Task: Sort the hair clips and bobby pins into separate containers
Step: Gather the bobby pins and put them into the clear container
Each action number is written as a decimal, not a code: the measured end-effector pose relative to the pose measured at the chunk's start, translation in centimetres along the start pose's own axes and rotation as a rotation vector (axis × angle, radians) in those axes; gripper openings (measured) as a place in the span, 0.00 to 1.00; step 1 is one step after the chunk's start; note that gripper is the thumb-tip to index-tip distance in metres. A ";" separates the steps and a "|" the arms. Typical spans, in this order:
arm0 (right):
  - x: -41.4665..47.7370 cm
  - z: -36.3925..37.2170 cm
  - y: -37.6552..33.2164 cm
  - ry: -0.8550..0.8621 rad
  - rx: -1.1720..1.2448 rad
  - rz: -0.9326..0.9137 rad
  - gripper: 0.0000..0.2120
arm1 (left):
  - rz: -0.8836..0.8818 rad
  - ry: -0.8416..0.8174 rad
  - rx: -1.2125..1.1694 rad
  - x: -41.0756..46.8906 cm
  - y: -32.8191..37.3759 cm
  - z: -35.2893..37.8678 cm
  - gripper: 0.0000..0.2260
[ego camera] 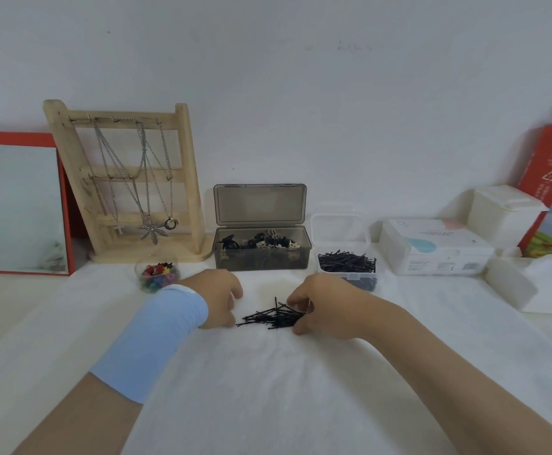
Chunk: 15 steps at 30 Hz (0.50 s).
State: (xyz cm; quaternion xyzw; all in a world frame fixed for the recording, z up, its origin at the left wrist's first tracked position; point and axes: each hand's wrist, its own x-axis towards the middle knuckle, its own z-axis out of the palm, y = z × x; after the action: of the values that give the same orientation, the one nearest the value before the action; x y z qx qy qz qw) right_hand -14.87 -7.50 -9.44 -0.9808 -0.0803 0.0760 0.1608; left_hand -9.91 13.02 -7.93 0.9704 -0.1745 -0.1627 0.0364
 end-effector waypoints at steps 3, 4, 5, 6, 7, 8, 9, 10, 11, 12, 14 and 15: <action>0.5 0.3 -0.5 -0.004 0.001 -0.044 0.06 | 0.067 0.124 -0.069 0.6 0.8 0.7 0.17; 0.5 0.3 -0.6 -0.009 0.017 -0.061 0.05 | 0.095 0.154 -0.070 0.8 1.1 0.9 0.18; 0.5 0.3 -0.6 -0.013 0.040 -0.073 0.12 | 0.126 0.173 -0.079 1.0 1.3 1.1 0.19; 0.5 0.3 -0.5 -0.019 0.044 -0.080 0.16 | 0.151 0.180 -0.088 1.0 1.5 1.2 0.19; 0.5 0.3 -0.4 -0.014 0.034 -0.096 0.18 | 0.166 0.180 -0.101 1.1 1.5 1.3 0.19; 0.5 0.4 -0.3 -0.005 0.027 -0.115 0.18 | 0.172 0.166 -0.130 1.2 1.4 1.3 0.20; 0.5 0.4 -0.2 -0.003 0.027 -0.119 0.18 | 0.181 0.140 -0.162 1.3 1.2 1.3 0.21; 0.5 0.5 -0.1 0.000 0.042 -0.114 0.18 | 0.203 0.091 -0.161 1.3 0.9 1.4 0.22; 0.6 0.5 -0.1 0.000 0.064 -0.109 0.18 | 0.235 0.041 -0.114 1.3 0.7 1.4 0.24; 0.7 0.6 0.0 0.006 0.081 -0.104 0.18 | 0.254 -0.006 -0.046 1.2 0.6 1.5 0.28; 0.7 0.7 -0.2 0.020 0.092 -0.099 0.19 | 0.282 -0.018 0.021 1.0 0.7 1.5 0.31; 0.7 0.8 -0.2 0.028 0.100 -0.086 0.21 | 0.298 0.008 -0.002 0.9 0.8 1.4 0.28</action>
State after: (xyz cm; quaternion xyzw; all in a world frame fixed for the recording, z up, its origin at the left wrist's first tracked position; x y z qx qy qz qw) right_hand -14.33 -6.92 -10.17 -0.9681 -0.1165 0.0593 0.2136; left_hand -9.81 11.87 -9.45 0.9344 -0.3163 -0.1517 0.0618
